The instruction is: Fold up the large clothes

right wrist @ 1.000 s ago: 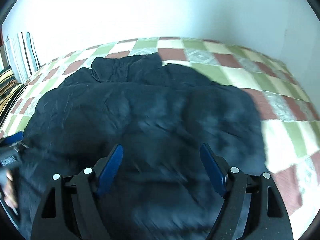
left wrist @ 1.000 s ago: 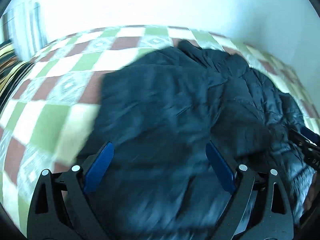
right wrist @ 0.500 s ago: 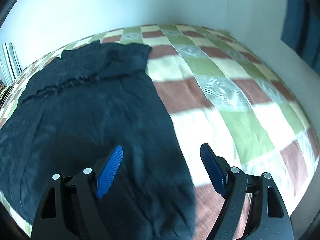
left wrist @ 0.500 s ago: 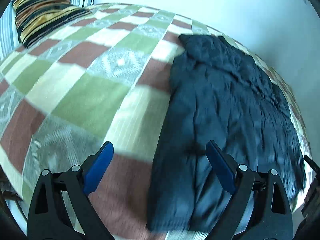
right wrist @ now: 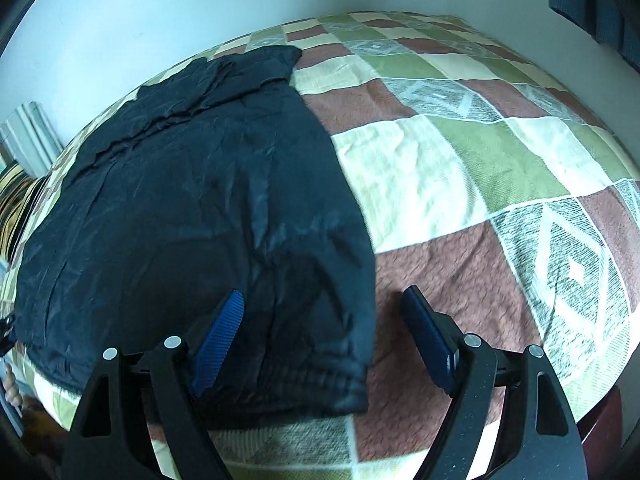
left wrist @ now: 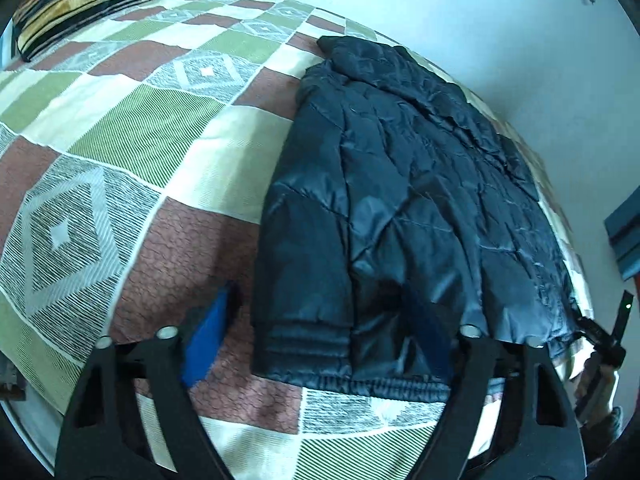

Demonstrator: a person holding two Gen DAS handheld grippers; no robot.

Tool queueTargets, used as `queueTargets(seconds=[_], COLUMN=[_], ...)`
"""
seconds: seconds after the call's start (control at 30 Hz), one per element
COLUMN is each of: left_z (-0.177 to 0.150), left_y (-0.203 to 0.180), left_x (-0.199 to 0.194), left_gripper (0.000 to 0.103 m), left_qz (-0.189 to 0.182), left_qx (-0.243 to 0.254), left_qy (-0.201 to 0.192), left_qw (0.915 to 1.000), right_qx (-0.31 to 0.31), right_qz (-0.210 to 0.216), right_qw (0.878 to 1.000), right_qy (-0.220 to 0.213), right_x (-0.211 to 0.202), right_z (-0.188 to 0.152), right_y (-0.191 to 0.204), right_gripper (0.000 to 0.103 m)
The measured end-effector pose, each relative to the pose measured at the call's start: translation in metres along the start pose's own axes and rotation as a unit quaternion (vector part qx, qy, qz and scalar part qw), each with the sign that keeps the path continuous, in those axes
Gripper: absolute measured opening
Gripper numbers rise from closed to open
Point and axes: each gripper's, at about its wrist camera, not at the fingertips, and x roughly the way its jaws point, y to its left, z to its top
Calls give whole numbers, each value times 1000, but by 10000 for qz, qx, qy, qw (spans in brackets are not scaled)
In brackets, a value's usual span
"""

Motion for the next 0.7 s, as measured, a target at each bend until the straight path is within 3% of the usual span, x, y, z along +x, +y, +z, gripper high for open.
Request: queueTargets(seconds=[0.13, 0.27, 0.43, 0.57, 0.7], left_z=[-3, -6, -11, -11, -12], left_y=[-2, -5, -9, -10, -11], left_x=[0, 1, 0, -8, -26], left_gripper=[59, 47, 19, 11, 10], left_qz=[-150, -233, -333, -355, -335], left_qx=[-26, 8, 52, 14, 11], left_qy=[72, 105, 108, -4, -233], left_qw=[9999, 9997, 9994, 9994, 9992], right_qx=[14, 117, 262, 244, 271], right_qz=[255, 440, 619, 670, 771], right_qw=[9997, 9989, 9977, 9975, 9965], right_qy=[30, 74, 98, -31, -157], right_x=[-4, -5, -7, -16, -29], right_z=[-9, -12, -13, -15, -20], right_y=[4, 5, 5, 8, 8], right_gripper=[59, 46, 29, 16, 12])
